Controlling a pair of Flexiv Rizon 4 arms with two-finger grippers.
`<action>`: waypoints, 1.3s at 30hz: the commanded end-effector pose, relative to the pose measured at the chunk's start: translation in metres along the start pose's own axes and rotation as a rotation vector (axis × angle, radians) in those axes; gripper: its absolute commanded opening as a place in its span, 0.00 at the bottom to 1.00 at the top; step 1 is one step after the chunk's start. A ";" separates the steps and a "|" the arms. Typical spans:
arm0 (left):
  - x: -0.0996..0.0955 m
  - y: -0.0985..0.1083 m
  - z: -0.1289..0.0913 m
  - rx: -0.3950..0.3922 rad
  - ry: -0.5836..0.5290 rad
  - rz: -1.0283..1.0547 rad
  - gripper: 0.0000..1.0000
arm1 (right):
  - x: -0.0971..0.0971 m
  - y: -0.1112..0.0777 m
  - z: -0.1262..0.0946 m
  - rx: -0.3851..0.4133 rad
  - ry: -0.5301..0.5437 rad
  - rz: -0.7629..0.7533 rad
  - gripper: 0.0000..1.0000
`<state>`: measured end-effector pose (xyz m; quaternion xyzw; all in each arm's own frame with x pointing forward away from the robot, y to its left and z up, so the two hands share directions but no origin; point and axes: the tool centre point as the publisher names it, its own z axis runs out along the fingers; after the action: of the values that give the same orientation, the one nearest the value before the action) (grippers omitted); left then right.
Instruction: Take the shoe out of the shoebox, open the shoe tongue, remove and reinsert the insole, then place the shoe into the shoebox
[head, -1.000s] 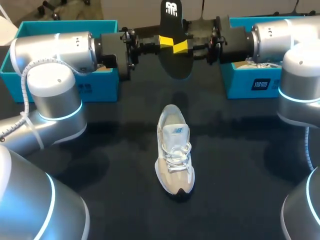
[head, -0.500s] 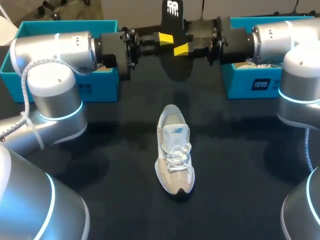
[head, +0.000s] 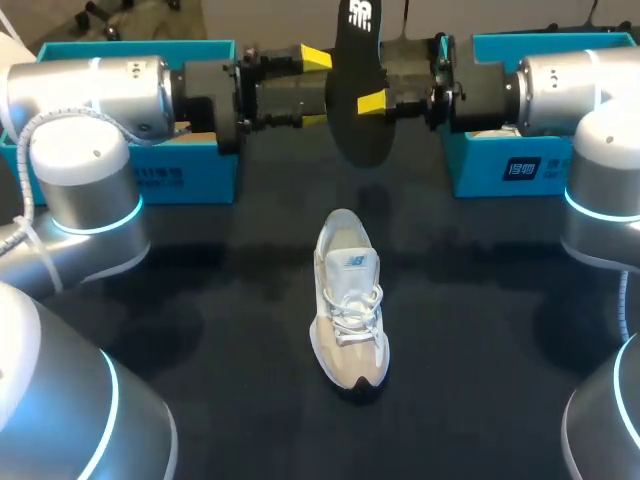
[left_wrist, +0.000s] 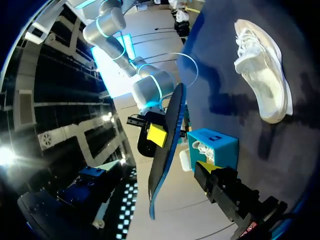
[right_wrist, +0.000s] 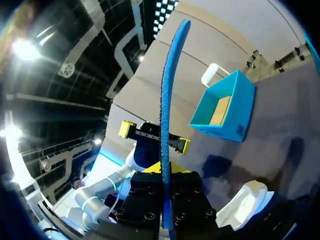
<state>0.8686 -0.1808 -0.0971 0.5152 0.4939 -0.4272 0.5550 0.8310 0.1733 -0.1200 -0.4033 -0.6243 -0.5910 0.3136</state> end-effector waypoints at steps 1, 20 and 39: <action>-0.002 -0.006 -0.019 -0.016 0.022 -0.068 1.00 | -0.003 -0.006 0.002 -0.021 -0.011 -0.038 0.00; 0.007 -0.007 -0.031 -0.030 0.045 -0.223 1.00 | -0.007 -0.006 0.005 -0.037 -0.005 -0.149 0.00; 0.045 -0.039 -0.065 -0.092 0.302 -0.837 1.00 | -0.027 -0.002 0.012 -0.118 -0.026 -0.348 0.00</action>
<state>0.8409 -0.1273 -0.1471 0.3448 0.6904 -0.5203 0.3657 0.8413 0.1764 -0.1404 -0.3147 -0.6558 -0.6636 0.1749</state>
